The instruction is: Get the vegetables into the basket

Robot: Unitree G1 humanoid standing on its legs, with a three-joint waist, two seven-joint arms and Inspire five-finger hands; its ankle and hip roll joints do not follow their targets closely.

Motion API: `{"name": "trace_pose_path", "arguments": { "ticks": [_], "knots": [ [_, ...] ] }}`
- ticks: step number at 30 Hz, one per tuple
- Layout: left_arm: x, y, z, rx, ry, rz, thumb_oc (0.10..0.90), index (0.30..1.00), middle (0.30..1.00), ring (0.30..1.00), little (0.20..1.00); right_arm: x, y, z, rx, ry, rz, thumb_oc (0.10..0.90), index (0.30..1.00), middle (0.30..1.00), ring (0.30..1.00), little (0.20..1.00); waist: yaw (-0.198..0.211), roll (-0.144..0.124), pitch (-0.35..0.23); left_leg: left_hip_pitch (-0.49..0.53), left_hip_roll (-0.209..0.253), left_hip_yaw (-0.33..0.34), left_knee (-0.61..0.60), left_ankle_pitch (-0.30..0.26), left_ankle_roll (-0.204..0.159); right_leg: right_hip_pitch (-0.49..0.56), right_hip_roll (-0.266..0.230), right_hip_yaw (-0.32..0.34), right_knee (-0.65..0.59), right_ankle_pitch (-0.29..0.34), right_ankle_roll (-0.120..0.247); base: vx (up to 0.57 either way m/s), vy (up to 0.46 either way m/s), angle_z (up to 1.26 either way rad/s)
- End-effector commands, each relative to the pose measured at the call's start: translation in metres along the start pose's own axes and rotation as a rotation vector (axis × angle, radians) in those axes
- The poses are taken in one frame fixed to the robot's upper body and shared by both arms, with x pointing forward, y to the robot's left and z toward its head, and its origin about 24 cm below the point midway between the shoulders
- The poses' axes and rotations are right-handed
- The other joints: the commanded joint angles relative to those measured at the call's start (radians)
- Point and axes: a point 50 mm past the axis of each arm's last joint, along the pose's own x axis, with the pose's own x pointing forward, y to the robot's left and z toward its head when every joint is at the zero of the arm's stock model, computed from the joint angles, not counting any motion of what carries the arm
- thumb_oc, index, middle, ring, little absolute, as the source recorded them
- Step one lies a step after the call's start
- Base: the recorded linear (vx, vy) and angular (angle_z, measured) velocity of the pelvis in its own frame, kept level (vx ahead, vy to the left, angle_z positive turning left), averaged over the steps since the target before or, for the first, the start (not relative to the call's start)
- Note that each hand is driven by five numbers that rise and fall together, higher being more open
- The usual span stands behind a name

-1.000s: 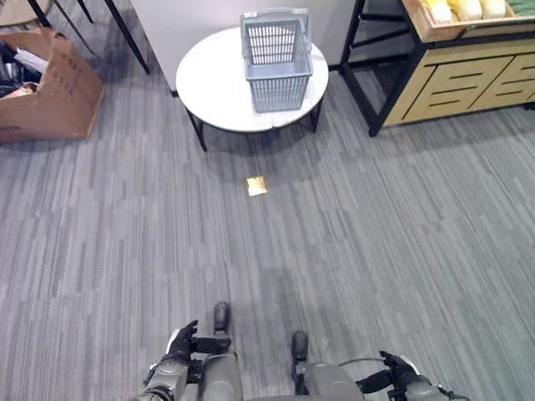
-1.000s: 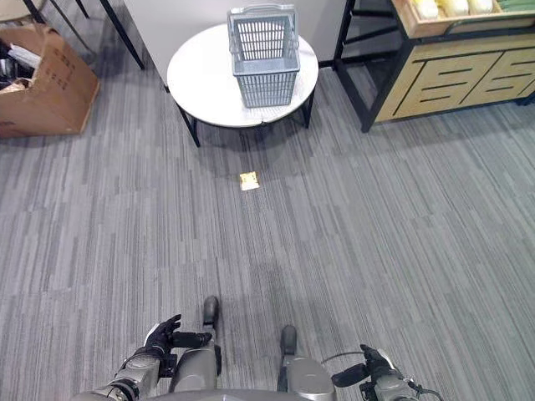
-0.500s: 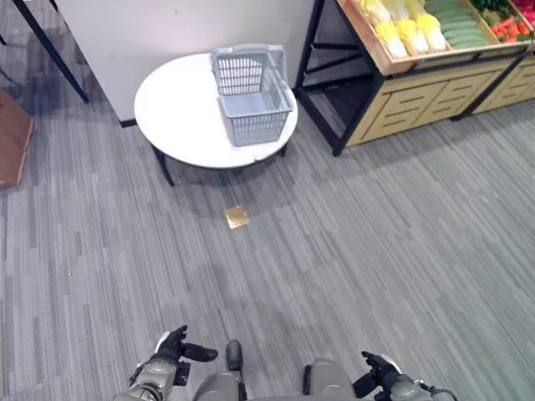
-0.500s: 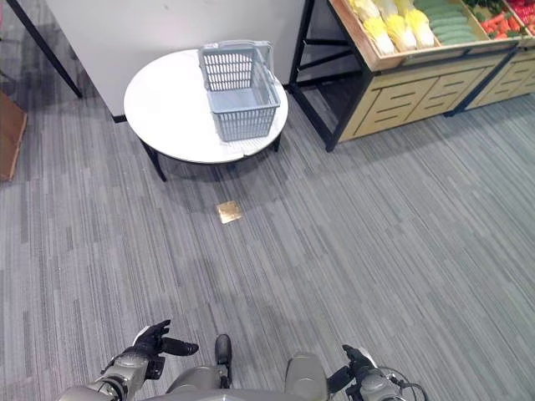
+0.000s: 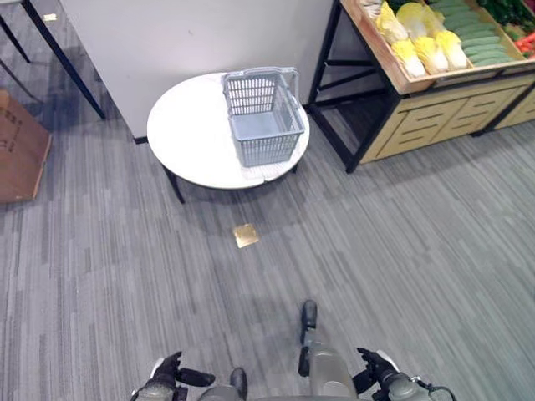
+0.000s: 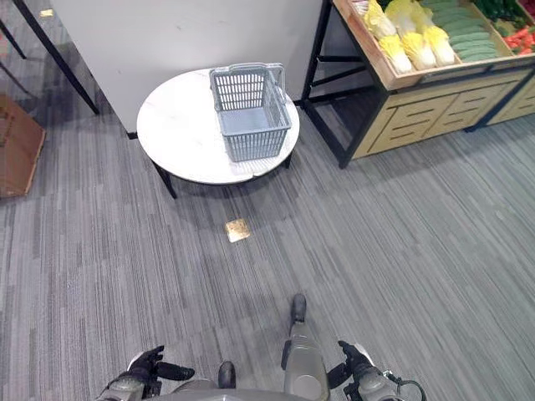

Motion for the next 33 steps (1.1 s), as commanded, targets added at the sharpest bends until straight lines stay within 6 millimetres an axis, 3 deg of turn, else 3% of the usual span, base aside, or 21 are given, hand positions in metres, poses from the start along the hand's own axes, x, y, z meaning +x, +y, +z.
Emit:
{"name": "trace_pose_path", "arguments": {
  "ticks": [1, 2, 4, 5, 9, 11, 12, 15, 16, 17, 19, 20, 22, 24, 27, 29, 31, 33],
  "knots": [
    [0.002, 0.006, 0.014, -0.005, -0.038, 0.013, 0.9, 1.0, 1.0, 1.0, 1.0, 0.003, -0.014, 0.026, -0.04, -0.094, -0.024, 0.9, 1.0, 1.0, 1.0, 1.0, -0.016, 0.01, 0.006, -0.07, 0.098, 0.002, 0.084, 0.059, -0.054, 0.034, -0.004, 0.0, 0.027, -0.033, 0.07, 0.26, -0.28, 0.12],
    [0.002, 0.004, 0.014, -0.01, -0.038, 0.011, 0.9, 1.0, 1.0, 1.0, 1.0, 0.002, -0.019, 0.024, -0.033, -0.088, -0.039, 0.9, 1.0, 1.0, 1.0, 1.0, -0.019, 0.028, -0.005, -0.068, 0.119, -0.015, 0.092, 0.102, -0.074, 0.044, 0.014, -0.016, 0.031, -0.05, 0.055, 0.25, -0.269, 0.12],
    [0.002, 0.003, 0.014, -0.015, -0.04, 0.008, 0.9, 1.0, 1.0, 1.0, 1.0, 0.002, -0.021, 0.023, -0.031, -0.085, -0.044, 0.9, 1.0, 1.0, 1.0, 1.0, -0.018, 0.032, -0.007, -0.075, 0.122, -0.021, 0.108, 0.115, -0.08, 0.049, 0.019, -0.018, 0.029, -0.056, 0.05, 0.15, -0.192, 0.13],
    [0.002, 0.0, 0.02, -0.035, -0.062, -0.002, 0.9, 1.0, 1.0, 1.0, 1.0, 0.001, -0.027, 0.018, -0.032, -0.073, -0.062, 0.9, 1.0, 1.0, 1.0, 1.0, -0.015, 0.035, 0.0, -0.124, 0.12, -0.029, 0.222, 0.171, -0.103, 0.076, 0.027, -0.029, 0.016, -0.07, 0.031, 0.12, -0.208, 0.09],
    [0.003, -0.004, 0.033, -0.042, -0.107, -0.01, 0.9, 1.0, 1.0, 1.0, 1.0, -0.001, -0.035, 0.008, -0.034, -0.037, -0.09, 0.9, 1.0, 1.0, 1.0, 1.0, -0.007, 0.035, 0.022, -0.199, 0.119, -0.028, 0.306, 0.214, -0.11, 0.118, 0.026, -0.051, 0.013, -0.105, 0.01, 0.09, -0.13, 0.2],
    [0.003, -0.006, 0.038, -0.026, -0.119, -0.018, 0.9, 1.0, 1.0, 1.0, 1.0, -0.002, -0.038, 0.0, -0.024, -0.007, -0.105, 0.9, 1.0, 1.0, 1.0, 1.0, -0.005, 0.037, 0.026, -0.24, 0.114, -0.014, 0.264, 0.197, -0.097, 0.143, 0.021, -0.059, 0.005, -0.12, 0.014, 0.16, -0.036, 0.41],
    [0.003, -0.009, 0.04, -0.003, -0.128, -0.026, 0.9, 1.0, 1.0, 1.0, 1.0, -0.003, -0.039, -0.007, -0.011, 0.018, -0.114, 0.9, 1.0, 1.0, 1.0, 1.0, 0.003, 0.039, 0.021, -0.289, 0.111, 0.0, 0.154, 0.168, -0.083, 0.167, 0.015, -0.06, -0.006, -0.141, 0.026, 0.19, 0.007, 0.63],
    [0.003, -0.009, 0.04, -0.003, -0.129, -0.026, 0.9, 1.0, 1.0, 1.0, 1.0, -0.003, -0.039, -0.007, -0.011, 0.018, -0.114, 0.9, 1.0, 1.0, 1.0, 1.0, 0.003, 0.039, 0.021, -0.288, 0.111, 0.0, 0.154, 0.168, -0.083, 0.167, 0.015, -0.06, -0.006, -0.141, 0.026, 0.07, 0.016, 0.24],
    [0.003, -0.009, 0.04, 0.0, -0.13, -0.026, 0.9, 1.0, 1.0, 1.0, 1.0, -0.003, -0.04, -0.008, -0.011, 0.024, -0.118, 0.9, 1.0, 1.0, 1.0, 1.0, 0.006, 0.044, 0.02, -0.31, 0.12, -0.001, 0.116, 0.179, -0.081, 0.173, 0.016, -0.056, -0.004, -0.151, 0.027, 0.37, 0.207, -0.27],
    [0.002, -0.007, 0.034, 0.001, -0.12, -0.017, 0.9, 1.0, 1.0, 1.0, 1.0, -0.004, -0.04, -0.014, -0.003, 0.039, -0.124, 0.9, 1.0, 1.0, 1.0, 1.0, 0.033, 0.064, 0.019, -0.389, 0.168, -0.008, -0.011, 0.311, -0.104, 0.229, 0.018, -0.029, -0.006, -0.189, 0.033, 0.52, 0.293, -0.33],
    [0.002, -0.003, 0.03, 0.003, -0.11, -0.011, 0.9, 1.0, 1.0, 1.0, 1.0, -0.005, -0.039, -0.017, -0.001, 0.048, -0.124, 0.9, 1.0, 1.0, 1.0, 1.0, 0.052, 0.065, 0.011, -0.406, 0.183, -0.011, -0.044, 0.343, -0.116, 0.272, 0.017, -0.006, -0.005, -0.21, 0.037, 0.58, 0.377, -0.1],
    [0.002, 0.004, 0.026, 0.015, -0.089, 0.013, 0.9, 1.0, 1.0, 1.0, 1.0, -0.006, -0.03, -0.028, 0.001, 0.084, -0.096, 0.9, 1.0, 1.0, 1.0, 1.0, 0.057, 0.047, -0.013, -0.377, 0.173, 0.02, -0.03, 0.331, -0.1, 0.309, -0.006, 0.016, 0.015, -0.221, 0.052, 0.64, 0.569, -0.2],
    [0.003, 0.008, 0.028, 0.055, -0.091, 0.016, 0.9, 1.0, 1.0, 1.0, 1.0, -0.006, -0.02, -0.031, -0.001, 0.1, -0.066, 0.9, 1.0, 1.0, 1.0, 1.0, 0.046, 0.006, -0.021, -0.362, 0.131, 0.058, 0.004, 0.288, -0.063, 0.299, -0.054, 0.05, 0.063, -0.151, 0.08, 0.48, 0.522, -0.95],
    [0.003, 0.015, 0.037, 0.085, -0.119, 0.024, 0.9, 1.0, 1.0, 1.0, 1.0, -0.004, -0.005, -0.024, -0.027, 0.088, -0.023, 0.9, 1.0, 1.0, 1.0, 1.0, 0.043, -0.034, -0.025, -0.36, 0.087, 0.092, 0.036, 0.237, -0.026, 0.27, -0.097, 0.07, 0.097, -0.014, 0.106, 0.26, 0.382, -0.61],
    [0.003, 0.017, 0.038, 0.087, -0.123, 0.027, 0.9, 1.0, 1.0, 1.0, 1.0, -0.002, -0.003, -0.016, -0.031, 0.063, -0.018, 0.9, 1.0, 1.0, 1.0, 1.0, 0.045, -0.04, -0.02, -0.351, 0.074, 0.109, 0.035, 0.219, -0.008, 0.248, -0.113, 0.058, 0.132, 0.035, 0.112, 0.12, 0.25, 0.1],
    [0.003, 0.02, 0.035, 0.092, -0.109, 0.032, 0.9, 1.0, 1.0, 1.0, 1.0, 0.0, 0.0, -0.003, -0.051, 0.021, -0.008, 0.9, 1.0, 1.0, 1.0, 1.0, 0.052, -0.041, -0.014, -0.319, 0.055, 0.135, 0.024, 0.188, 0.013, 0.227, -0.152, -0.021, 0.185, 0.084, 0.114, 0.18, 0.322, -0.03],
    [0.003, 0.024, 0.032, 0.084, -0.095, 0.038, 0.9, 1.0, 1.0, 1.0, 1.0, 0.001, 0.0, 0.005, -0.054, -0.004, -0.003, 0.9, 1.0, 1.0, 1.0, 1.0, 0.05, -0.051, -0.011, -0.278, 0.045, 0.162, 0.005, 0.17, 0.016, 0.215, -0.153, -0.066, 0.154, 0.091, 0.119, 0.2, 0.193, -0.5],
    [0.003, 0.025, 0.031, 0.085, -0.092, 0.039, 0.9, 1.0, 1.0, 1.0, 1.0, 0.001, 0.0, 0.005, -0.052, -0.004, -0.003, 0.9, 1.0, 1.0, 1.0, 1.0, 0.048, -0.052, -0.01, -0.275, 0.044, 0.162, 0.005, 0.169, 0.016, 0.212, -0.146, -0.064, 0.145, 0.09, 0.12, 0.1, 0.048, -0.34]
  ]
}}
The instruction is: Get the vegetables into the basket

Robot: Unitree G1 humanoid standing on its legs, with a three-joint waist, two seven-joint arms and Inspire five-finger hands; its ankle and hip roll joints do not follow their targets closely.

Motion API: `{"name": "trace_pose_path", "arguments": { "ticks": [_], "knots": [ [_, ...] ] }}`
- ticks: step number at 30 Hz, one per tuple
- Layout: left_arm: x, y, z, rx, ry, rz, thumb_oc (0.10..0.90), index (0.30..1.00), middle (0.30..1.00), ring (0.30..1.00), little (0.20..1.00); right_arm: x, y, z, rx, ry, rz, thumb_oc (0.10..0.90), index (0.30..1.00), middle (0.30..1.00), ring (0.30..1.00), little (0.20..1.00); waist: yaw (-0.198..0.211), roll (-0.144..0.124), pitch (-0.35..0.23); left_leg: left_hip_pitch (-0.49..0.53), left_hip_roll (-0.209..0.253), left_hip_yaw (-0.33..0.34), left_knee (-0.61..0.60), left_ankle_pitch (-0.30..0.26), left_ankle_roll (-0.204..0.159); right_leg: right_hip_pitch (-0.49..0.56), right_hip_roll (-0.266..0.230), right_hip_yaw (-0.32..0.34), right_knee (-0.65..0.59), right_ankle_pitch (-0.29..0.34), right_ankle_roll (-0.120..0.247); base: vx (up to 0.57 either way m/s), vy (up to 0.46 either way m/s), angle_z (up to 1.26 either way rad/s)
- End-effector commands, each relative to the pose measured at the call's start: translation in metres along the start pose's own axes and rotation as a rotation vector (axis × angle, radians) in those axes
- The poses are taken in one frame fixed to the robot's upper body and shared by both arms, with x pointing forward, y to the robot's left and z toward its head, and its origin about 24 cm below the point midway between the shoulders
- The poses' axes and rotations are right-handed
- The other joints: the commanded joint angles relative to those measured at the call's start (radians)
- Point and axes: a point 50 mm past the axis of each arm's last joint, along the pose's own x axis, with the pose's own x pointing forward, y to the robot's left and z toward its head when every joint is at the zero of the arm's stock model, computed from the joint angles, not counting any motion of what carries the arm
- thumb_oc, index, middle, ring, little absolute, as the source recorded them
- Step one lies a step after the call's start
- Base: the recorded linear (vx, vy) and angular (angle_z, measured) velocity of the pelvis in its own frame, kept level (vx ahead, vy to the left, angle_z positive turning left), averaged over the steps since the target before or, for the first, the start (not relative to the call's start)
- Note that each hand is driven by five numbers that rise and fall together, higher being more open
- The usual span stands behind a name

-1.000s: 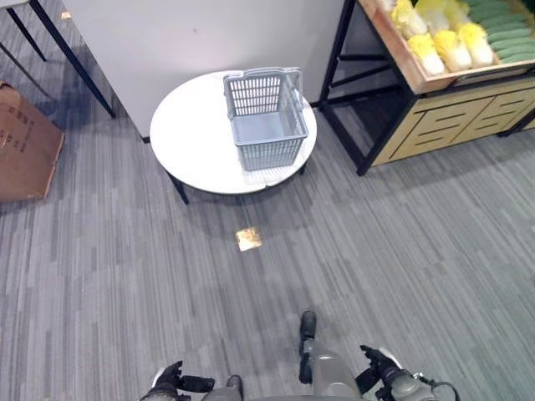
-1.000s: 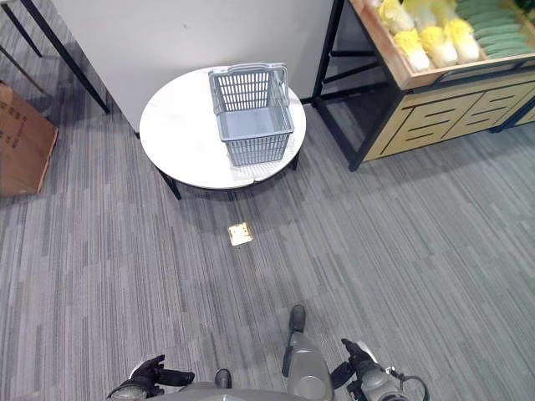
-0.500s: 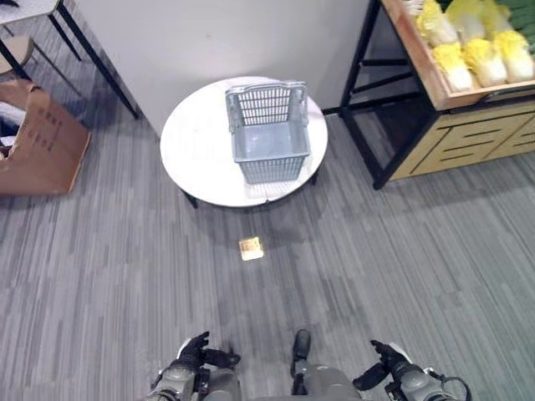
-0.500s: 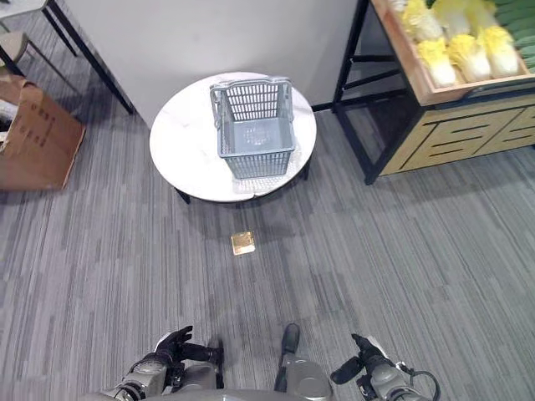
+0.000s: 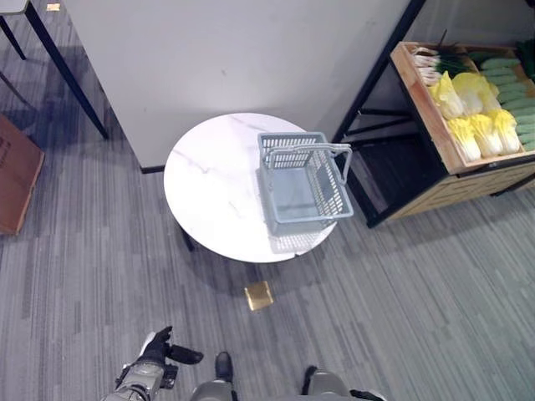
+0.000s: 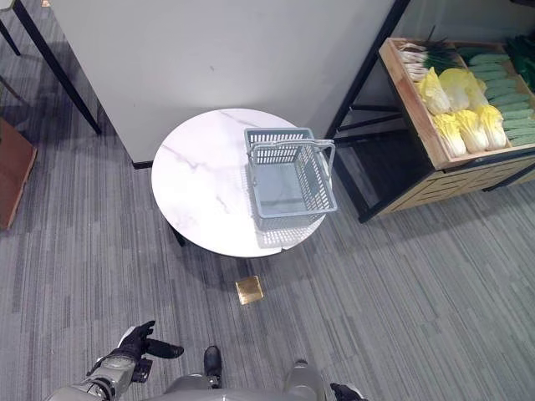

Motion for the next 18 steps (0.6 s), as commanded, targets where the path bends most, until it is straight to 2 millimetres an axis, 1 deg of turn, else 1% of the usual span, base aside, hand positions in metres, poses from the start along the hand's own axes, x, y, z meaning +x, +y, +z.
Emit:
{"name": "trace_pose_path", "arguments": {
  "ticks": [1, 2, 3, 4, 6, 7, 8, 11, 14, 18],
  "knots": [
    [0.0, -0.003, 0.0, -0.02, -0.006, -0.005, 0.9, 1.0, 1.0, 1.0, 1.0, -0.001, -0.045, 0.051, 0.027, -0.173, -0.131, 0.9, 1.0, 1.0, 1.0, 1.0, -0.007, -0.01, 0.037, -0.085, 0.055, -0.027, -0.015, 0.001, -0.083, 0.062, 0.0, 0.023, -0.117, 0.113, 0.074, 0.13, 0.041, -0.35],
    [0.0, -0.002, -0.002, -0.017, -0.001, -0.003, 0.9, 1.0, 1.0, 1.0, 1.0, -0.001, -0.046, 0.055, 0.03, -0.186, -0.133, 0.9, 1.0, 1.0, 1.0, 1.0, -0.014, -0.004, 0.038, -0.071, 0.056, -0.024, -0.01, -0.011, -0.086, 0.034, 0.017, 0.022, -0.148, 0.093, 0.075, 0.24, 0.039, -0.38],
    [0.0, -0.003, -0.001, -0.015, 0.0, -0.005, 0.9, 1.0, 1.0, 1.0, 1.0, -0.002, -0.047, 0.058, 0.038, -0.197, -0.136, 0.9, 1.0, 1.0, 1.0, 1.0, -0.028, 0.005, 0.047, -0.053, 0.06, -0.034, 0.002, -0.026, -0.09, 0.0, 0.042, 0.042, -0.174, 0.058, 0.07, 0.25, 0.005, -0.33],
    [0.0, -0.004, 0.0, -0.01, -0.001, -0.01, 0.9, 1.0, 1.0, 1.0, 1.0, -0.002, -0.047, 0.058, 0.039, -0.199, -0.135, 0.9, 1.0, 1.0, 1.0, 1.0, -0.037, 0.007, 0.051, -0.045, 0.06, -0.043, 0.006, -0.03, -0.091, -0.019, 0.052, 0.069, -0.186, 0.052, 0.07, 0.2, -0.04, -0.16],
    [0.0, -0.006, 0.0, -0.004, -0.002, -0.017, 0.9, 1.0, 1.0, 1.0, 1.0, -0.002, -0.048, 0.059, 0.041, -0.201, -0.135, 0.9, 1.0, 1.0, 1.0, 1.0, -0.047, 0.012, 0.061, -0.029, 0.061, -0.055, 0.018, -0.038, -0.095, -0.026, 0.059, 0.111, -0.203, 0.048, 0.071, 0.13, -0.066, 0.29],
    [0.0, -0.007, -0.001, 0.001, -0.002, -0.022, 0.9, 1.0, 1.0, 1.0, 1.0, -0.002, -0.047, 0.057, 0.044, -0.196, -0.131, 0.9, 1.0, 1.0, 1.0, 1.0, -0.053, 0.014, 0.061, -0.027, 0.059, -0.067, 0.028, -0.046, -0.097, -0.028, 0.064, 0.143, -0.211, 0.041, 0.071, 0.11, -0.095, 0.61],
    [0.0, -0.008, -0.001, 0.001, 0.001, -0.023, 0.9, 1.0, 1.0, 1.0, 1.0, -0.001, -0.047, 0.055, 0.043, -0.191, -0.13, 0.9, 1.0, 1.0, 1.0, 1.0, -0.054, 0.015, 0.06, -0.03, 0.06, -0.074, 0.043, -0.049, -0.101, -0.013, 0.069, 0.157, -0.228, 0.01, 0.068, 0.08, -0.111, 0.42],
    [-0.001, -0.01, -0.002, -0.002, 0.001, -0.031, 0.9, 1.0, 1.0, 1.0, 1.0, -0.002, -0.049, 0.054, 0.047, -0.186, -0.132, 0.9, 1.0, 1.0, 1.0, 1.0, -0.051, 0.017, 0.055, -0.037, 0.062, -0.084, 0.055, -0.051, -0.106, -0.002, 0.072, 0.167, -0.236, 0.006, 0.062, 0.03, -0.115, 0.24],
    [-0.001, -0.012, -0.007, -0.031, 0.021, -0.033, 0.9, 1.0, 1.0, 1.0, 1.0, -0.002, -0.052, 0.053, 0.039, -0.182, -0.138, 0.9, 1.0, 1.0, 1.0, 1.0, -0.039, 0.028, 0.043, -0.044, 0.092, -0.097, 0.044, -0.031, -0.131, 0.027, 0.102, 0.133, -0.284, -0.039, 0.041, 0.02, -0.234, 0.19],
    [-0.002, -0.015, -0.009, -0.054, 0.026, -0.034, 0.9, 1.0, 1.0, 1.0, 1.0, -0.003, -0.055, 0.053, 0.032, -0.185, -0.15, 0.9, 1.0, 1.0, 1.0, 1.0, -0.036, 0.033, 0.031, -0.047, 0.111, -0.113, 0.027, -0.01, -0.15, 0.045, 0.12, 0.113, -0.318, -0.044, 0.032, 0.02, -0.142, 0.15]
  ]
}}
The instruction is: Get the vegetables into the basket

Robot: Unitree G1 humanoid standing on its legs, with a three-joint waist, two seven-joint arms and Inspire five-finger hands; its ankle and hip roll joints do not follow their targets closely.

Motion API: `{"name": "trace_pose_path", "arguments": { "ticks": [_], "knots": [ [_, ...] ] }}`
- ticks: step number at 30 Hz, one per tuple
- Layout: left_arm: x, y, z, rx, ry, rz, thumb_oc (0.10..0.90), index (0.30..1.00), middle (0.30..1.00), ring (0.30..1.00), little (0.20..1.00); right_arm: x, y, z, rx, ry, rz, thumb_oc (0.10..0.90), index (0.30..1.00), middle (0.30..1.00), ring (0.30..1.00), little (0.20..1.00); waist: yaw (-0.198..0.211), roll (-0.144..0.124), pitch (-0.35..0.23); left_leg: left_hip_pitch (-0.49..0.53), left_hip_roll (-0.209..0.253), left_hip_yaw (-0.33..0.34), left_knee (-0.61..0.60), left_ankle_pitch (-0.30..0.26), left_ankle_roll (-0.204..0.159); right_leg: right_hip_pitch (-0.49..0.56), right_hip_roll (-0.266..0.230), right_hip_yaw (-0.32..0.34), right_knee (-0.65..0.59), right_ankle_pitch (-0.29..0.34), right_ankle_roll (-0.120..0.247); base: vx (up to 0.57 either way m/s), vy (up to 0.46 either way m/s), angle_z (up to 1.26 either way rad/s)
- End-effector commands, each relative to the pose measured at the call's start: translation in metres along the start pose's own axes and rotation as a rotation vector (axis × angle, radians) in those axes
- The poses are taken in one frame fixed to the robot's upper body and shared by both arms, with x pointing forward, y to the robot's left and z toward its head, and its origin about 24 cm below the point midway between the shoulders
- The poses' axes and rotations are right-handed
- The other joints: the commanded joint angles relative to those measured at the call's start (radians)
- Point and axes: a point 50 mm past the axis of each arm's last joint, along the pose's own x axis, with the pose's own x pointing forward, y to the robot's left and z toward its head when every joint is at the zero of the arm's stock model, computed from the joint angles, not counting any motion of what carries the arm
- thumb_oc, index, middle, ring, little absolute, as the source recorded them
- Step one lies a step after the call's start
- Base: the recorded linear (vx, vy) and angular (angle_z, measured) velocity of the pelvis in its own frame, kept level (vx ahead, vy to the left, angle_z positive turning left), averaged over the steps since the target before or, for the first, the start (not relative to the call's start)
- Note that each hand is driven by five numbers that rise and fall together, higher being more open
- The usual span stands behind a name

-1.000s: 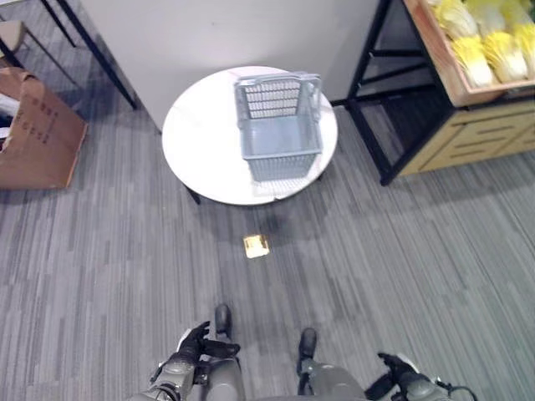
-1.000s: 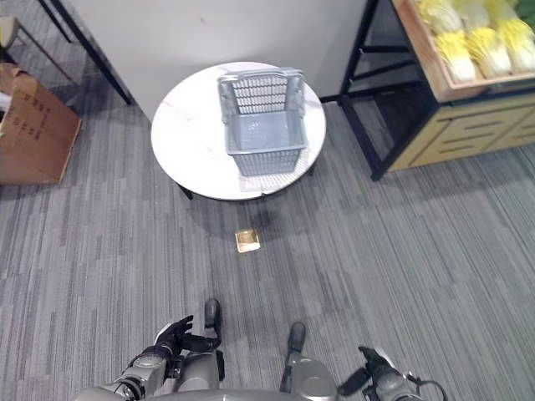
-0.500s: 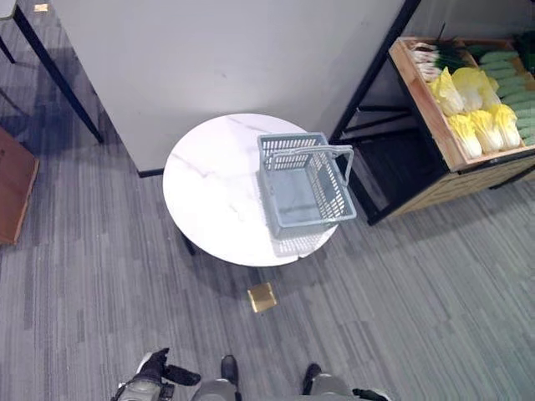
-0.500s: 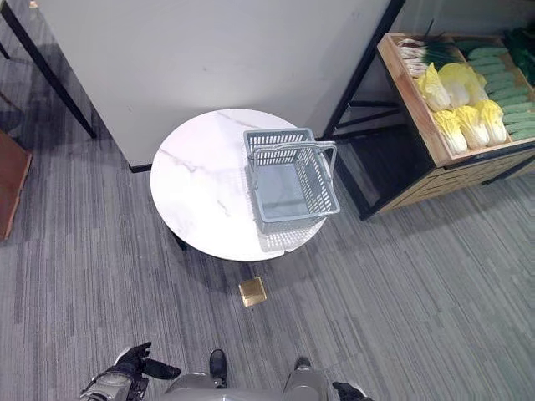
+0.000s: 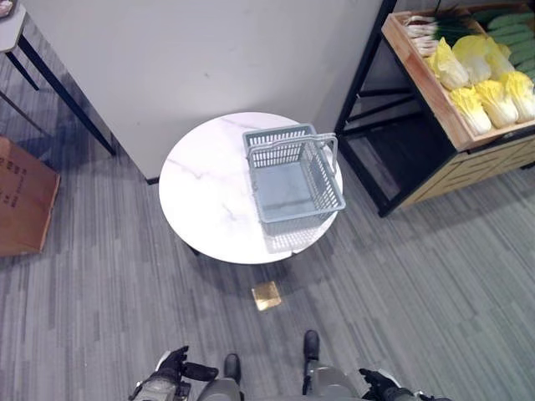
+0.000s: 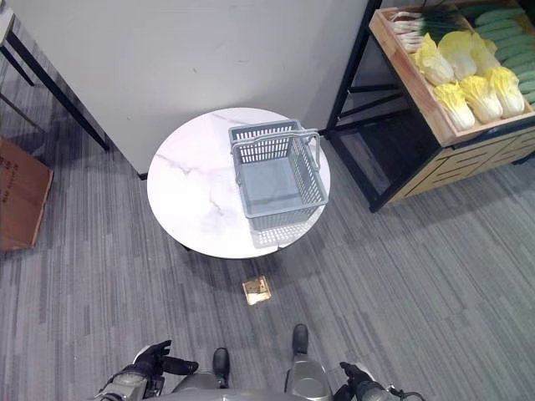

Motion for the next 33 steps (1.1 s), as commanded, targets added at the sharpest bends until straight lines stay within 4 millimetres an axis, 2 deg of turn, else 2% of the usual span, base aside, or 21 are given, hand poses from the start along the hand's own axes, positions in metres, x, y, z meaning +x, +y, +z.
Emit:
{"name": "trace_pose_path", "arguments": {
  "ticks": [1, 9, 10, 11, 12, 13, 14, 15, 16, 17, 18, 19, 24, 25, 26, 28, 30, 31, 33],
  "knots": [
    [0.0, 0.011, -0.004, 0.001, 0.02, 0.034, 0.9, 1.0, 1.0, 1.0, 1.0, 0.002, -0.019, 0.022, 0.042, -0.074, -0.059, 0.9, 1.0, 1.0, 1.0, 1.0, 0.015, -0.027, -0.02, -0.049, 0.01, 0.063, 0.001, 0.051, -0.013, 0.004, -0.08, 0.026, 0.036, -0.007, 0.096, 0.06, -0.199, 0.08],
    [-0.002, 0.014, -0.016, 0.009, 0.067, 0.059, 0.9, 1.0, 1.0, 1.0, 1.0, -0.001, -0.033, 0.006, 0.101, -0.028, -0.117, 0.9, 1.0, 1.0, 1.0, 1.0, 0.009, -0.013, -0.043, -0.007, 0.038, 0.068, -0.068, 0.083, -0.032, 0.035, -0.056, 0.012, 0.005, -0.014, 0.093, 0.03, -0.078, 0.03],
    [-0.003, 0.016, -0.018, 0.008, 0.076, 0.066, 0.9, 1.0, 1.0, 1.0, 1.0, -0.001, -0.038, 0.005, 0.121, -0.03, -0.14, 0.9, 1.0, 1.0, 1.0, 1.0, 0.006, -0.013, -0.049, 0.001, 0.041, 0.074, -0.078, 0.085, -0.033, 0.039, -0.056, 0.015, 0.001, -0.013, 0.094, 0.05, 0.007, -0.02],
    [-0.003, 0.019, -0.021, -0.001, 0.09, 0.079, 0.9, 1.0, 1.0, 1.0, 1.0, -0.003, -0.054, 0.01, 0.156, -0.06, -0.2, 0.9, 1.0, 1.0, 1.0, 1.0, -0.001, -0.013, -0.058, 0.014, 0.043, 0.085, -0.096, 0.087, -0.034, 0.039, -0.054, 0.02, -0.001, -0.011, 0.097, 0.05, 0.007, -0.03],
    [-0.003, 0.019, -0.021, -0.001, 0.09, 0.079, 0.9, 1.0, 1.0, 1.0, 1.0, -0.003, -0.054, 0.01, 0.156, -0.06, -0.2, 0.9, 1.0, 1.0, 1.0, 1.0, 0.0, -0.013, -0.058, 0.016, 0.044, 0.086, -0.097, 0.087, -0.034, 0.04, -0.053, 0.02, -0.001, -0.011, 0.097, 0.04, 0.023, -0.08],
    [-0.004, 0.023, -0.022, -0.02, 0.091, 0.099, 0.9, 1.0, 1.0, 1.0, 1.0, -0.008, -0.084, 0.031, 0.159, -0.158, -0.297, 0.9, 1.0, 1.0, 1.0, 1.0, -0.009, -0.015, -0.06, 0.019, 0.046, 0.099, -0.098, 0.083, -0.036, 0.036, -0.053, 0.03, -0.001, -0.005, 0.1, 0.0, 0.015, -0.15],
    [-0.004, 0.023, -0.022, -0.02, 0.091, 0.099, 0.9, 1.0, 1.0, 1.0, 1.0, -0.008, -0.084, 0.031, 0.159, -0.158, -0.297, 0.9, 1.0, 1.0, 1.0, 1.0, -0.009, -0.015, -0.059, 0.019, 0.047, 0.099, -0.098, 0.083, -0.036, 0.037, -0.053, 0.03, -0.001, -0.005, 0.1, -0.03, 0.032, -0.24],
    [-0.004, 0.025, -0.022, -0.025, 0.085, 0.105, 0.9, 1.0, 1.0, 1.0, 1.0, -0.019, -0.115, 0.061, 0.085, -0.292, -0.395, 0.9, 1.0, 1.0, 1.0, 1.0, -0.015, -0.017, -0.056, 0.014, 0.048, 0.106, -0.098, 0.083, -0.037, 0.028, -0.054, 0.036, -0.001, 0.002, 0.104, -0.07, 0.044, -0.28],
    [-0.004, 0.023, -0.021, -0.04, 0.07, 0.103, 0.9, 1.0, 1.0, 1.0, 1.0, -0.044, -0.149, 0.104, -0.023, -0.484, -0.513, 0.9, 1.0, 1.0, 1.0, 1.0, -0.019, -0.017, -0.049, 0.006, 0.05, 0.11, -0.098, 0.084, -0.038, 0.014, -0.057, 0.04, 0.0, 0.009, 0.108, -0.09, 0.057, -0.21],
    [-0.004, 0.022, -0.019, -0.05, 0.057, 0.101, 0.9, 1.0, 1.0, 1.0, 1.0, -0.06, -0.16, 0.128, -0.078, -0.592, -0.567, 0.9, 1.0, 1.0, 1.0, 1.0, -0.022, -0.018, -0.044, 0.002, 0.05, 0.111, -0.098, 0.085, -0.038, 0.005, -0.058, 0.042, 0.001, 0.012, 0.109, -0.06, 0.04, -0.22],
    [-0.004, 0.022, -0.019, -0.049, 0.057, 0.101, 0.9, 1.0, 1.0, 1.0, 1.0, -0.06, -0.161, 0.128, -0.078, -0.591, -0.568, 0.9, 1.0, 1.0, 1.0, 1.0, -0.021, -0.017, -0.044, 0.002, 0.05, 0.111, -0.098, 0.085, -0.038, 0.006, -0.058, 0.042, 0.001, 0.012, 0.109, -0.03, 0.022, -0.17],
    [-0.003, 0.022, -0.017, -0.054, 0.049, 0.103, 0.9, 1.0, 1.0, 1.0, 1.0, -0.076, -0.173, 0.145, -0.152, -0.66, -0.637, 0.9, 1.0, 1.0, 1.0, 1.0, -0.019, -0.018, -0.039, -0.001, 0.05, 0.111, -0.098, 0.085, -0.038, 0.0, -0.058, 0.041, 0.003, 0.013, 0.11, -0.02, 0.011, -0.15],
    [-0.003, 0.017, -0.013, -0.035, 0.033, 0.094, 0.9, 1.0, 1.0, 1.0, 1.0, -0.136, -0.203, 0.214, -0.354, -0.91, -0.846, 0.9, 1.0, 1.0, 1.0, 1.0, 0.007, -0.019, -0.021, -0.021, 0.053, 0.097, -0.098, 0.092, -0.04, -0.013, -0.062, 0.032, 0.005, 0.014, 0.11, -0.02, 0.002, 0.04],
    [-0.002, 0.017, -0.013, -0.036, 0.032, 0.093, 0.9, 1.0, 1.0, 1.0, 1.0, -0.137, -0.203, 0.215, -0.355, -0.911, -0.847, 0.9, 1.0, 1.0, 1.0, 1.0, 0.005, -0.018, -0.02, -0.021, 0.053, 0.096, -0.098, 0.092, -0.04, -0.012, -0.062, 0.031, 0.005, 0.014, 0.11, 0.0, -0.006, 0.05],
    [-0.002, 0.017, -0.013, -0.028, 0.033, 0.092, 0.9, 1.0, 1.0, 1.0, 1.0, -0.153, -0.207, 0.231, -0.404, -0.971, -0.89, 0.9, 1.0, 1.0, 1.0, 1.0, 0.015, -0.019, -0.019, -0.025, 0.054, 0.094, -0.098, 0.094, -0.042, -0.013, -0.064, 0.028, 0.005, 0.014, 0.11, 0.0, -0.008, 0.11],
    [-0.002, 0.018, -0.011, -0.031, 0.031, 0.093, 0.9, 1.0, 1.0, 1.0, 1.0, -0.172, -0.21, 0.251, -0.453, -1.035, -0.938, 0.9, 1.0, 1.0, 1.0, 1.0, 0.026, -0.017, -0.013, -0.032, 0.053, 0.086, -0.098, 0.096, -0.043, -0.015, -0.062, 0.023, 0.006, 0.012, 0.11, 0.0, -0.011, 0.18],
    [-0.003, 0.019, -0.014, -0.027, 0.036, 0.09, 0.9, 1.0, 1.0, 1.0, 1.0, -0.205, -0.209, 0.293, -0.548, -1.147, -0.991, 0.9, 1.0, 1.0, 1.0, 1.0, 0.054, -0.015, -0.002, -0.045, 0.054, 0.073, -0.098, 0.104, -0.048, -0.019, -0.061, 0.015, 0.006, 0.01, 0.106, 0.0, -0.021, 0.14],
    [-0.003, 0.019, -0.014, -0.027, 0.036, 0.09, 0.9, 1.0, 1.0, 1.0, 1.0, -0.206, -0.209, 0.293, -0.548, -1.148, -0.991, 0.9, 1.0, 1.0, 1.0, 1.0, 0.054, -0.015, -0.002, -0.046, 0.054, 0.072, -0.098, 0.104, -0.048, -0.019, -0.061, 0.015, 0.006, 0.01, 0.106, -0.01, -0.027, 0.04],
    [-0.003, 0.023, -0.012, -0.019, 0.032, 0.099, 0.9, 1.0, 1.0, 1.0, 1.0, -0.238, -0.206, 0.325, -0.593, -1.241, -1.027, 0.9, 1.0, 1.0, 1.0, 1.0, 0.076, -0.017, 0.01, -0.06, 0.057, 0.063, -0.098, 0.112, -0.05, -0.028, -0.059, 0.012, 0.008, 0.008, 0.103, -0.02, -0.025, 0.17]
  ]
}}
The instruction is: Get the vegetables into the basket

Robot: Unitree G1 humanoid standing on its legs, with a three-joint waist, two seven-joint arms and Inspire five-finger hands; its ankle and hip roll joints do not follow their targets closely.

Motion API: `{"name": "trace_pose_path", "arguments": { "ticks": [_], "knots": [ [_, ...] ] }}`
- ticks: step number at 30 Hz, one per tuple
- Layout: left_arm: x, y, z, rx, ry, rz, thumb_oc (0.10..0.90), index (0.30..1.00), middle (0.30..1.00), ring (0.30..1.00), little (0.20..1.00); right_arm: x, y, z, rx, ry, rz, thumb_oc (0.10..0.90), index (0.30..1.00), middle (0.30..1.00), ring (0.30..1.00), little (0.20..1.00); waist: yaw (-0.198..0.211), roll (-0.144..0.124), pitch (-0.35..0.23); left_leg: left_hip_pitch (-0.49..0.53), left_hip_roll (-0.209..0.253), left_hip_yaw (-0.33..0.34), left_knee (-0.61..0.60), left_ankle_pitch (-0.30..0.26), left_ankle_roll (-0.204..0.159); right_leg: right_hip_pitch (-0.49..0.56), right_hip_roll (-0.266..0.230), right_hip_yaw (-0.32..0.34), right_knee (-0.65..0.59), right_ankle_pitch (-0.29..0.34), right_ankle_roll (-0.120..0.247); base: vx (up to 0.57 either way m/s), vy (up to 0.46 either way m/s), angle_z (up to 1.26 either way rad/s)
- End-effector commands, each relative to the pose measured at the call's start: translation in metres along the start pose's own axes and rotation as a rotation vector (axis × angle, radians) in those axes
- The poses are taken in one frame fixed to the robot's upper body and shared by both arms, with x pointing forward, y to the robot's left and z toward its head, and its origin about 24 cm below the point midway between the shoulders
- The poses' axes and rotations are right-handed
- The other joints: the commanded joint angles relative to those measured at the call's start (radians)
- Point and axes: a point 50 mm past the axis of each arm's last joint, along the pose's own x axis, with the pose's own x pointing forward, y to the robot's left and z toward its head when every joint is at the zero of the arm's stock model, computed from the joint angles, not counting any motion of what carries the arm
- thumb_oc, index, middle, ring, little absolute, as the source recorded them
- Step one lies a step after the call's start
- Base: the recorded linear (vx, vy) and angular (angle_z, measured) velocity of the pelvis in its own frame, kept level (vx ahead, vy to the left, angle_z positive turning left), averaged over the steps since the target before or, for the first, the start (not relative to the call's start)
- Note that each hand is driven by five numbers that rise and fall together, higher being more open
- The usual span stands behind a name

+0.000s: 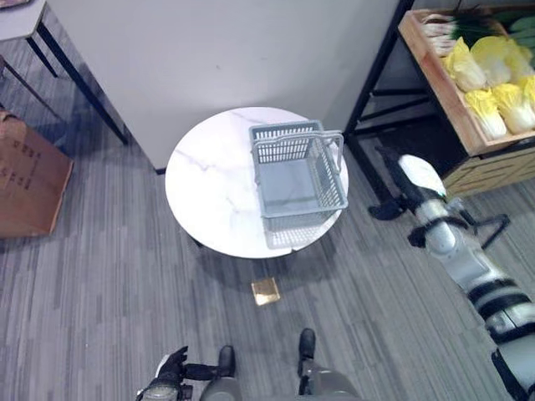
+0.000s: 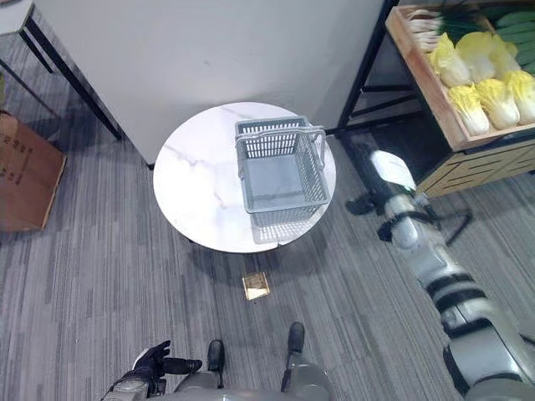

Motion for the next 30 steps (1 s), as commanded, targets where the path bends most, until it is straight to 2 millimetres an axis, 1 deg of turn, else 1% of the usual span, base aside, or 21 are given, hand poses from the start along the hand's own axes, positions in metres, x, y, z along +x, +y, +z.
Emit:
{"name": "trace_pose_path", "arguments": {
  "ticks": [1, 2, 3, 4, 6, 7, 9, 11, 12, 13, 14, 15, 16, 17, 19, 23, 24, 26, 30],
  "knots": [
    [-0.001, 0.029, -0.009, 0.062, 0.053, 0.081, 0.9, 1.0, 1.0, 1.0, 1.0, 0.021, -0.052, 0.025, -0.019, -0.103, -0.193, 0.9, 1.0, 1.0, 1.0, 1.0, 0.013, -0.043, 0.014, -0.033, 0.034, 0.056, -0.003, 0.037, -0.019, 0.039, -0.081, 0.019, 0.01, -0.022, 0.117, -0.01, -0.019, 0.24],
    [-0.001, 0.03, -0.008, 0.065, 0.047, 0.082, 0.9, 1.0, 1.0, 1.0, 1.0, 0.025, -0.058, 0.028, -0.032, -0.11, -0.202, 0.9, 1.0, 1.0, 1.0, 1.0, 0.016, -0.043, 0.017, -0.036, 0.034, 0.054, -0.003, 0.038, -0.019, 0.036, -0.08, 0.019, 0.01, -0.022, 0.116, 0.0, -0.01, 0.16],
    [-0.001, 0.03, -0.008, 0.065, 0.047, 0.082, 0.9, 1.0, 1.0, 1.0, 1.0, 0.025, -0.058, 0.028, -0.032, -0.111, -0.202, 0.9, 1.0, 1.0, 1.0, 1.0, 0.016, -0.043, 0.017, -0.036, 0.034, 0.054, -0.003, 0.039, -0.019, 0.036, -0.08, 0.019, 0.011, -0.022, 0.116, 0.0, -0.018, 0.09],
    [-0.001, 0.032, -0.005, 0.077, 0.038, 0.089, 0.9, 1.0, 1.0, 1.0, 1.0, 0.033, -0.068, 0.034, -0.049, -0.115, -0.223, 0.9, 1.0, 1.0, 1.0, 1.0, 0.028, -0.044, 0.024, -0.042, 0.034, 0.05, -0.003, 0.042, -0.02, 0.031, -0.079, 0.016, 0.013, -0.021, 0.114, 0.0, -0.013, 0.06],
    [0.0, 0.031, -0.005, 0.074, 0.037, 0.088, 0.9, 1.0, 1.0, 1.0, 1.0, 0.035, -0.069, 0.036, -0.051, -0.118, -0.224, 0.9, 1.0, 1.0, 1.0, 1.0, 0.025, -0.042, 0.026, -0.043, 0.034, 0.049, -0.003, 0.043, -0.02, 0.03, -0.079, 0.016, 0.013, -0.022, 0.114, -0.01, -0.012, 0.06],
    [0.0, 0.034, 0.0, 0.076, 0.019, 0.094, 0.9, 1.0, 1.0, 1.0, 1.0, 0.045, -0.085, 0.042, -0.087, -0.109, -0.248, 0.9, 1.0, 1.0, 1.0, 1.0, 0.039, -0.042, 0.038, -0.057, 0.034, 0.042, -0.003, 0.05, -0.022, 0.015, -0.077, 0.015, 0.018, -0.022, 0.111, 0.0, -0.014, 0.06],
    [0.0, 0.035, 0.003, 0.077, 0.008, 0.099, 0.9, 1.0, 1.0, 1.0, 1.0, 0.05, -0.094, 0.048, -0.09, -0.115, -0.27, 0.9, 1.0, 1.0, 1.0, 1.0, 0.045, -0.041, 0.046, -0.068, 0.035, 0.038, -0.002, 0.053, -0.023, 0.006, -0.076, 0.015, 0.019, -0.022, 0.11, 0.0, -0.011, 0.03],
    [0.001, 0.034, 0.004, 0.075, 0.003, 0.097, 0.9, 1.0, 1.0, 1.0, 1.0, 0.052, -0.095, 0.048, -0.086, -0.105, -0.276, 0.9, 1.0, 1.0, 1.0, 1.0, 0.048, -0.039, 0.047, -0.074, 0.035, 0.037, -0.001, 0.054, -0.024, 0.001, -0.076, 0.017, 0.019, -0.022, 0.109, 0.02, 0.013, 0.0],
    [0.009, 0.028, 0.058, 0.04, -0.077, 0.139, 0.9, 1.0, 1.0, 1.0, 1.0, 0.065, -0.075, 0.082, -0.02, -0.176, -0.24, 0.9, 1.0, 1.0, 1.0, 1.0, 0.015, -0.052, 0.046, -0.065, 0.045, 0.06, -0.003, 0.05, -0.028, -0.008, -0.065, 0.038, 0.021, -0.023, 0.105, 0.05, 0.0, -0.01],
    [0.007, 0.019, 0.04, 0.066, -0.046, 0.118, 0.9, 1.0, 1.0, 1.0, 1.0, 0.061, -0.074, 0.079, -0.021, -0.184, -0.253, 0.9, 1.0, 1.0, 1.0, 1.0, 0.016, -0.061, 0.042, -0.073, 0.046, 0.055, -0.003, 0.051, -0.028, -0.012, -0.065, 0.035, 0.019, -0.024, 0.104, 0.06, -0.025, -0.03],
    [0.005, 0.016, 0.024, 0.072, -0.012, 0.116, 0.9, 1.0, 1.0, 1.0, 1.0, 0.06, -0.081, 0.066, -0.043, -0.14, -0.27, 0.9, 1.0, 1.0, 1.0, 1.0, 0.024, -0.062, 0.04, -0.08, 0.045, 0.049, -0.003, 0.052, -0.03, -0.015, -0.065, 0.032, 0.017, -0.025, 0.103, 0.02, -0.078, -0.15],
    [0.004, 0.015, 0.014, 0.087, 0.005, 0.1, 0.9, 1.0, 1.0, 1.0, 1.0, 0.062, -0.094, 0.064, -0.048, -0.12, -0.288, 0.9, 1.0, 1.0, 1.0, 1.0, 0.036, -0.06, 0.042, -0.09, 0.044, 0.039, -0.003, 0.056, -0.031, -0.02, -0.066, 0.027, 0.016, -0.025, 0.103, 0.0, -0.072, -0.19],
    [0.002, 0.016, 0.006, 0.088, 0.016, 0.103, 0.9, 1.0, 1.0, 1.0, 1.0, 0.063, -0.101, 0.06, -0.062, -0.1, -0.305, 0.9, 1.0, 1.0, 1.0, 1.0, 0.046, -0.056, 0.046, -0.098, 0.042, 0.031, -0.003, 0.058, -0.032, -0.023, -0.067, 0.021, 0.015, -0.025, 0.103, -0.02, -0.05, -0.09],
    [0.001, 0.015, 0.002, 0.097, 0.016, 0.097, 0.9, 1.0, 1.0, 1.0, 1.0, 0.063, -0.106, 0.057, -0.066, -0.087, -0.313, 0.9, 1.0, 1.0, 1.0, 1.0, 0.053, -0.05, 0.05, -0.103, 0.04, 0.027, -0.003, 0.061, -0.032, -0.024, -0.068, 0.017, 0.015, -0.025, 0.104, -0.02, -0.019, 0.17],
    [0.001, 0.013, 0.003, 0.104, -0.001, 0.087, 0.9, 1.0, 1.0, 1.0, 1.0, 0.064, -0.111, 0.052, -0.077, -0.065, -0.332, 0.9, 1.0, 1.0, 1.0, 1.0, 0.064, -0.038, 0.06, -0.111, 0.033, 0.02, -0.003, 0.064, -0.032, -0.028, -0.07, 0.011, 0.014, -0.023, 0.105, -0.01, 0.01, 0.23],
    [0.002, 0.011, 0.009, 0.11, -0.028, 0.081, 0.9, 1.0, 1.0, 1.0, 1.0, 0.064, -0.119, 0.047, -0.1, -0.033, -0.354, 0.9, 1.0, 1.0, 1.0, 1.0, 0.071, -0.028, 0.068, -0.121, 0.028, 0.014, -0.003, 0.066, -0.032, -0.032, -0.071, 0.006, 0.012, -0.023, 0.107, 0.0, 0.007, 0.05],
    [0.002, 0.01, 0.011, 0.108, -0.034, 0.082, 0.9, 1.0, 1.0, 1.0, 1.0, 0.064, -0.124, 0.048, -0.115, -0.036, -0.37, 0.9, 1.0, 1.0, 1.0, 1.0, 0.072, -0.025, 0.071, -0.126, 0.026, 0.011, -0.003, 0.066, -0.032, -0.036, -0.072, 0.007, 0.01, -0.023, 0.107, 0.01, 0.007, 0.05],
    [0.002, 0.008, 0.013, 0.107, -0.042, 0.082, 0.9, 1.0, 1.0, 1.0, 1.0, 0.064, -0.13, 0.052, -0.103, -0.048, -0.402, 0.9, 1.0, 1.0, 1.0, 1.0, 0.071, -0.025, 0.071, -0.13, 0.024, 0.008, -0.003, 0.067, -0.032, -0.038, -0.073, 0.005, 0.009, -0.023, 0.107, 0.0, 0.0, 0.0],
    [0.003, 0.009, 0.016, 0.114, -0.049, 0.089, 0.9, 1.0, 1.0, 1.0, 1.0, 0.065, -0.138, 0.058, -0.121, -0.061, -0.428, 0.9, 1.0, 1.0, 1.0, 1.0, 0.069, -0.025, 0.07, -0.133, 0.021, 0.006, -0.003, 0.064, -0.031, -0.041, -0.074, 0.005, 0.009, -0.024, 0.108, 0.0, 0.0, 0.0]
  ]
}}
